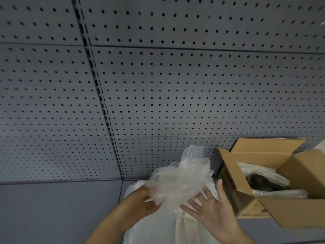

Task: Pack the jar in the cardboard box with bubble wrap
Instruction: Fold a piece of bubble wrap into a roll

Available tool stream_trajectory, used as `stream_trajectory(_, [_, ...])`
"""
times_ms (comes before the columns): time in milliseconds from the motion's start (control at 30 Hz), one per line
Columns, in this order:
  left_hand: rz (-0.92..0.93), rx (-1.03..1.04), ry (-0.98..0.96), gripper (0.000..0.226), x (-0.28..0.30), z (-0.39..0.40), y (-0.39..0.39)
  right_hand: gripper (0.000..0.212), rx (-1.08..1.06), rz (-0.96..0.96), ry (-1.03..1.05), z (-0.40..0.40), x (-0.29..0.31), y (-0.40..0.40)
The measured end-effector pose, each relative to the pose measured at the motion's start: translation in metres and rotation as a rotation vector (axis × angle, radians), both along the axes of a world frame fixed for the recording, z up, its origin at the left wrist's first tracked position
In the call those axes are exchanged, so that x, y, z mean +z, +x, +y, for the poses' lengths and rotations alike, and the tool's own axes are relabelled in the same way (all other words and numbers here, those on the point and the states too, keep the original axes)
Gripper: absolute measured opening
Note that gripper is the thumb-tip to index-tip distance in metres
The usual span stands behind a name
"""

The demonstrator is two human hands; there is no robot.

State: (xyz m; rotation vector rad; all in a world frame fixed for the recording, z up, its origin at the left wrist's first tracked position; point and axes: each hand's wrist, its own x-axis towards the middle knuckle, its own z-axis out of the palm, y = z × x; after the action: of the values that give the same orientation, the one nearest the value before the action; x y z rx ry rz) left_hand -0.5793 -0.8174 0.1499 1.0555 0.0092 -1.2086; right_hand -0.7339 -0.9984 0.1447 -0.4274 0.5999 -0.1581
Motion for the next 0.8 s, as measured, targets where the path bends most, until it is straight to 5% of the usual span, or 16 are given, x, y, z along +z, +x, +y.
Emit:
stream_trajectory(133, [0.03,0.015,0.057,0.023,-0.005,-0.007,-0.007,0.109,-0.035,0.058,-0.048,0.007,0.001,0.006])
stream_trajectory(267, [-0.125,-0.026,0.154,0.019,-0.003,-0.011,-0.013,0.114,-0.051,0.052,-0.005,0.008,0.001,0.008])
stream_trajectory(467, [-0.519,-0.161,0.377,0.01,-0.004,-0.019,-0.022,0.063,0.152,0.027,-0.089,0.005,0.014,0.006])
stream_trajectory(667, [-1.084,-0.315,0.406,0.029,-0.004,-0.014,-0.034,0.068,0.197,-0.045,-0.2,0.01,0.015,0.012])
stream_trajectory(800, [-1.101,-0.463,0.375,0.061,-0.004,-0.003,-0.016,0.065,0.171,0.047,-0.262,-0.001,0.01,0.012])
